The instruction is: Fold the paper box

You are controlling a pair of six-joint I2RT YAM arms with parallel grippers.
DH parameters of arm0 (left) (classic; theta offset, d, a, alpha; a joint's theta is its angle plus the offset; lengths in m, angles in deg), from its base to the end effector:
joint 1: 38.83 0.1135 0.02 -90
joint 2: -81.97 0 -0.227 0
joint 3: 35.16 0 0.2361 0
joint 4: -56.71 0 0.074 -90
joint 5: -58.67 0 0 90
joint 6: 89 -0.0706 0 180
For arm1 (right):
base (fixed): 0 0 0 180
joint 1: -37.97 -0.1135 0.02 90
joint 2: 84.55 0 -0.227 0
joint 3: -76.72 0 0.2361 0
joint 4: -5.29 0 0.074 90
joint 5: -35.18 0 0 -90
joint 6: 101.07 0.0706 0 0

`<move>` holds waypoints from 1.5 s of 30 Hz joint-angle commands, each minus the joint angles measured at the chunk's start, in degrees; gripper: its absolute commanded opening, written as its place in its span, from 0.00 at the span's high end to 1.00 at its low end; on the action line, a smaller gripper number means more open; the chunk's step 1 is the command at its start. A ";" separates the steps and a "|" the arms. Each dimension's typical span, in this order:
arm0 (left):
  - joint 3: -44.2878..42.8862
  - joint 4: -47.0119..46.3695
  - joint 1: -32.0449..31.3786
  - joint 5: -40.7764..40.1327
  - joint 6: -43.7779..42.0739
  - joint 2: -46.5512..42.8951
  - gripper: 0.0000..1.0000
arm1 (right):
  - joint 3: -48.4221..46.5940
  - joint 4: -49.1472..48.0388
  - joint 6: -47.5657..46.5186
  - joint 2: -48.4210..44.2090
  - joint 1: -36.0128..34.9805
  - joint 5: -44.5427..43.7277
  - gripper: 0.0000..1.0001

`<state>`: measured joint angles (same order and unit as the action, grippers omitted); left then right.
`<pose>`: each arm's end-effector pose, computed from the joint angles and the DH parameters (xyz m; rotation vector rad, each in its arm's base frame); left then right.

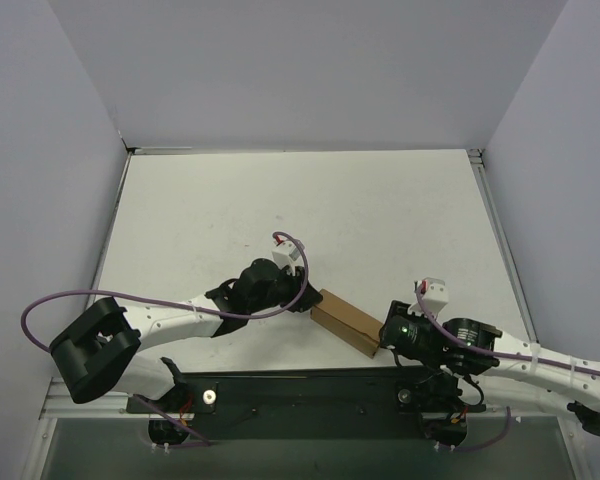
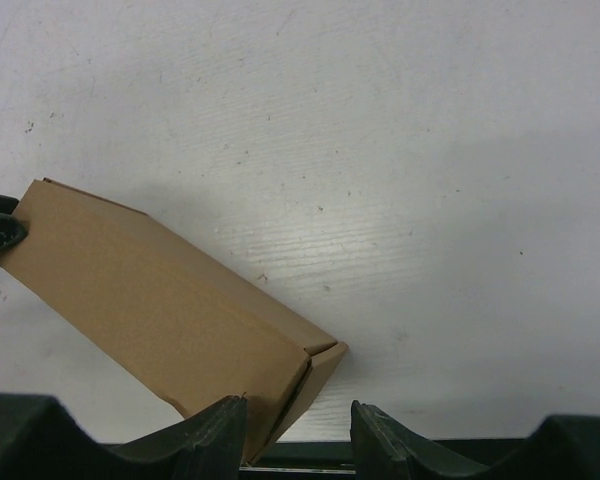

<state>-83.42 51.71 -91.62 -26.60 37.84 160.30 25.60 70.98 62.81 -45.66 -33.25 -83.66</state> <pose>0.1823 -0.2497 0.1563 0.3588 2.1484 -1.0402 0.0821 0.1357 0.1969 0.2617 2.4158 0.5759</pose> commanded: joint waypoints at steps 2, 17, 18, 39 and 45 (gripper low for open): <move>1.72 7.16 -0.38 -0.95 -2.39 0.51 0.64 | 1.77 -0.60 -0.41 1.44 0.38 0.54 0.56; 3.66 4.96 -0.47 -1.48 -2.39 1.48 0.68 | 9.68 -0.42 3.37 2.76 0.38 8.27 0.85; 3.92 4.61 -0.47 -1.39 -2.39 1.57 0.68 | 10.47 -0.60 3.72 2.50 0.38 8.53 0.86; 20.27 1.70 -6.80 -11.76 -0.98 -20.40 0.68 | -3.05 -0.86 6.62 12.96 -16.14 -0.78 0.90; 16.58 8.38 -6.62 -12.82 -1.86 -22.86 0.56 | -9.64 -0.86 -0.57 17.79 -20.36 -5.87 0.75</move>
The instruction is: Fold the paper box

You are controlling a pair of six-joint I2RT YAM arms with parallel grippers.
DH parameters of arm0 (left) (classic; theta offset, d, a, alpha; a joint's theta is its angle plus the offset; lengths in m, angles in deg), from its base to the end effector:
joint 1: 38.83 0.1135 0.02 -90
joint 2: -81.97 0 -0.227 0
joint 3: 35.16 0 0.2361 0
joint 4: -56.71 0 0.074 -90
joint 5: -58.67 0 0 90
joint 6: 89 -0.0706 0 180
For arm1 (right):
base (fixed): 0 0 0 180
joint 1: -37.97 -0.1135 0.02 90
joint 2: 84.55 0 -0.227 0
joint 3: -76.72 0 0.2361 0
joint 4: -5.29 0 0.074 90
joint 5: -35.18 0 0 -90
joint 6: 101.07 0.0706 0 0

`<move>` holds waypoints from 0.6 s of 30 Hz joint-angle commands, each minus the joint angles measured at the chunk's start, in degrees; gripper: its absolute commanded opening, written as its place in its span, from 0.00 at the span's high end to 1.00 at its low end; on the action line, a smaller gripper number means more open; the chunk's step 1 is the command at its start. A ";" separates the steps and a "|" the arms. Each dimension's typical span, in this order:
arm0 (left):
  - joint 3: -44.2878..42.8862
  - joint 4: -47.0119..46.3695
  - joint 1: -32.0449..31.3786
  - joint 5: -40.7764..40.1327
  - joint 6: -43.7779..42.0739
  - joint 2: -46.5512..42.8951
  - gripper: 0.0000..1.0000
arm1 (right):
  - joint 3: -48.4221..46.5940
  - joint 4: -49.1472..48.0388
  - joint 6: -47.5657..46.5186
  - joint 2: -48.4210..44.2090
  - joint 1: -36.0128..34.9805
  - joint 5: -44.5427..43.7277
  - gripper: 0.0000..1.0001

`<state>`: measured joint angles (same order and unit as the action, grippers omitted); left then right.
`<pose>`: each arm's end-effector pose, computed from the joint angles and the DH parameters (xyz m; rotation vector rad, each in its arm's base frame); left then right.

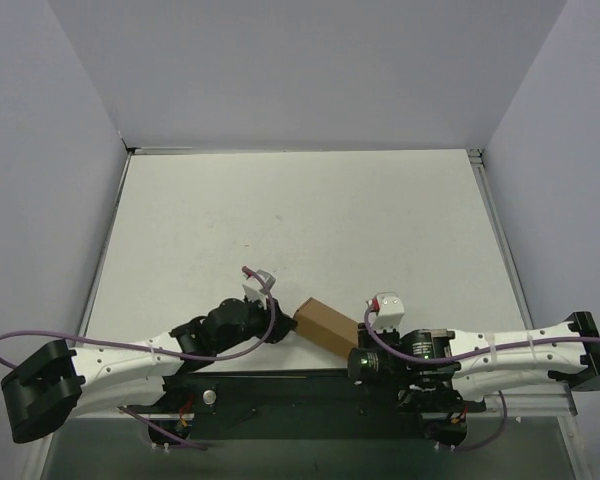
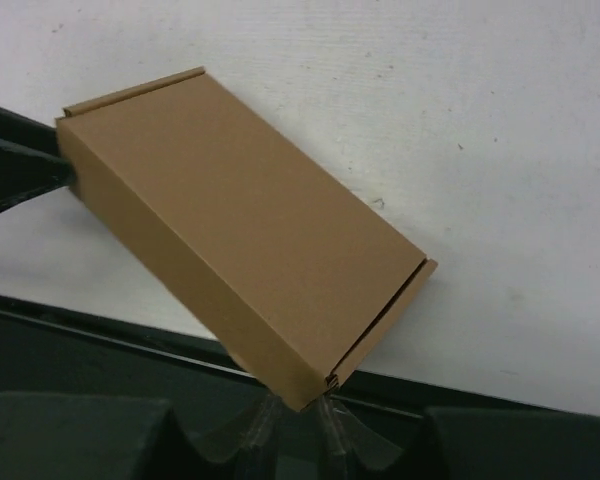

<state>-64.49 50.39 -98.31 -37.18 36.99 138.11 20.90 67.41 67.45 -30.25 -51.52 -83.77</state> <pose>0.1278 -0.2025 0.1450 0.3482 2.0341 -0.9881 0.0359 0.1899 0.1858 -0.0712 2.5337 0.5916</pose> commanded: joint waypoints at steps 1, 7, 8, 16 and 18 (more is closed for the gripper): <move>-4.00 11.61 0.07 -2.41 -1.35 -1.20 0.50 | -6.43 2.70 -6.53 2.99 -2.44 -6.12 0.70; -8.50 19.79 0.86 -2.94 -2.06 -4.45 0.34 | -9.52 -1.33 -20.31 7.65 -2.27 -6.65 0.32; -9.98 20.94 1.21 -2.86 -2.06 -5.07 0.28 | -9.78 -3.08 -25.64 8.44 -0.79 -6.04 0.29; -20.80 39.29 9.90 -0.93 -4.16 -9.20 0.12 | -9.87 -18.29 -46.78 19.59 3.71 1.95 0.21; -23.34 41.59 14.12 1.35 -5.13 -9.21 0.11 | -9.35 -21.81 -49.42 22.32 4.59 2.67 0.20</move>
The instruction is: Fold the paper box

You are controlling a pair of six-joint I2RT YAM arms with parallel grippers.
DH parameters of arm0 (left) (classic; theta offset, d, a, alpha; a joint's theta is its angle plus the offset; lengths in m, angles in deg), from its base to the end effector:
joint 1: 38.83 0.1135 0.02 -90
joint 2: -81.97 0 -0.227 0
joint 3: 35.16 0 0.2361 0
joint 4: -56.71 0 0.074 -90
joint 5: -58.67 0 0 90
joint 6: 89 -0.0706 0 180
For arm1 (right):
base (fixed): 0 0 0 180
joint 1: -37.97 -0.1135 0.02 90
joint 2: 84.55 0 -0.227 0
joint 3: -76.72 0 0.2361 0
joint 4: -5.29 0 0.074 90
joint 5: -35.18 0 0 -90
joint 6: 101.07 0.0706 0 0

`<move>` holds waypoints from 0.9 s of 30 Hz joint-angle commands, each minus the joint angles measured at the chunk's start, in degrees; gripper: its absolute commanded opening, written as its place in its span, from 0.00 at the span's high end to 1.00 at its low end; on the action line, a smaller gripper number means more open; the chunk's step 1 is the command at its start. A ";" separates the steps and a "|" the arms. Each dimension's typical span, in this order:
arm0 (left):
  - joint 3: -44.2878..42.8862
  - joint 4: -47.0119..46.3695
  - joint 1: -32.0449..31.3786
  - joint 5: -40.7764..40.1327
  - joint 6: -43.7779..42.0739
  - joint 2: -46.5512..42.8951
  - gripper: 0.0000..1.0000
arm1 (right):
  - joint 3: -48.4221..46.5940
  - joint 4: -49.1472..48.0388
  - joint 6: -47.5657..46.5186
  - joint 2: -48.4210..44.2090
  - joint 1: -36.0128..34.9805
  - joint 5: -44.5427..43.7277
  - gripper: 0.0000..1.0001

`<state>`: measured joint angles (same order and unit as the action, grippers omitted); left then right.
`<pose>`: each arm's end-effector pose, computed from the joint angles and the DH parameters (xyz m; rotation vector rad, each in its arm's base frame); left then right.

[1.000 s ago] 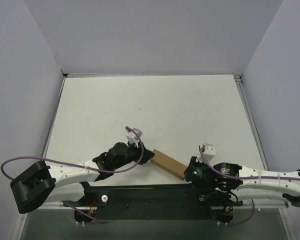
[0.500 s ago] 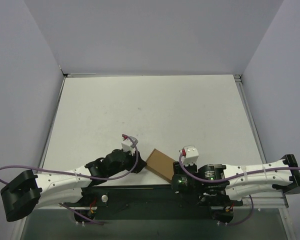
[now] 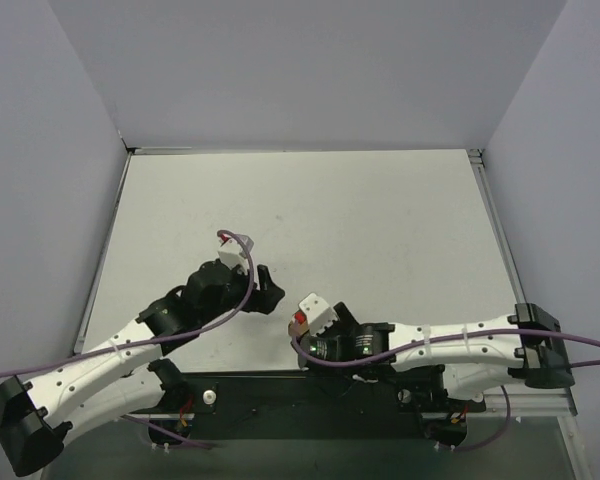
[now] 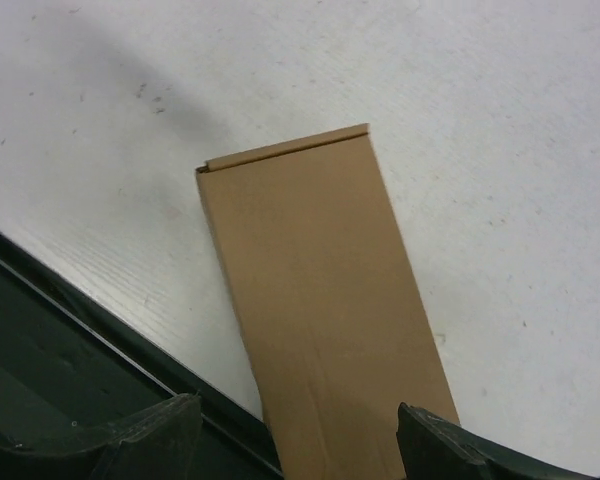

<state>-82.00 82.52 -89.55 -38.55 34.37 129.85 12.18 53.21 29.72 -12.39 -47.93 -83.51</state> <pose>0.1540 -0.1742 0.2125 0.2393 2.1154 -0.7759 0.0525 0.2583 0.1862 -0.7473 2.2973 0.3912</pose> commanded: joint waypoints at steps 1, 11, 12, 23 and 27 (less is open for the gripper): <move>-6.55 10.61 7.02 3.61 -3.56 -1.03 0.11 | -0.45 -8.57 -13.27 7.09 2.75 3.45 0.20; -11.47 14.92 18.20 10.74 -9.98 -0.33 0.10 | 1.13 -12.27 -16.01 16.87 16.72 7.86 0.32; -11.74 15.18 18.72 10.74 -10.68 -0.07 0.10 | 0.52 -12.36 -16.18 17.66 18.04 7.68 0.33; -14.99 14.57 22.94 11.18 -14.99 2.74 0.10 | -7.65 -17.98 -24.26 27.77 37.65 8.65 0.39; -15.25 13.61 25.75 13.10 -16.31 3.89 0.10 | -10.29 -19.56 -27.08 29.88 42.91 10.40 0.39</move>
<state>-94.28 97.47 -66.07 -27.82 20.66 132.91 2.32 33.21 5.39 13.51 -8.77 -78.86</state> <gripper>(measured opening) 0.898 0.616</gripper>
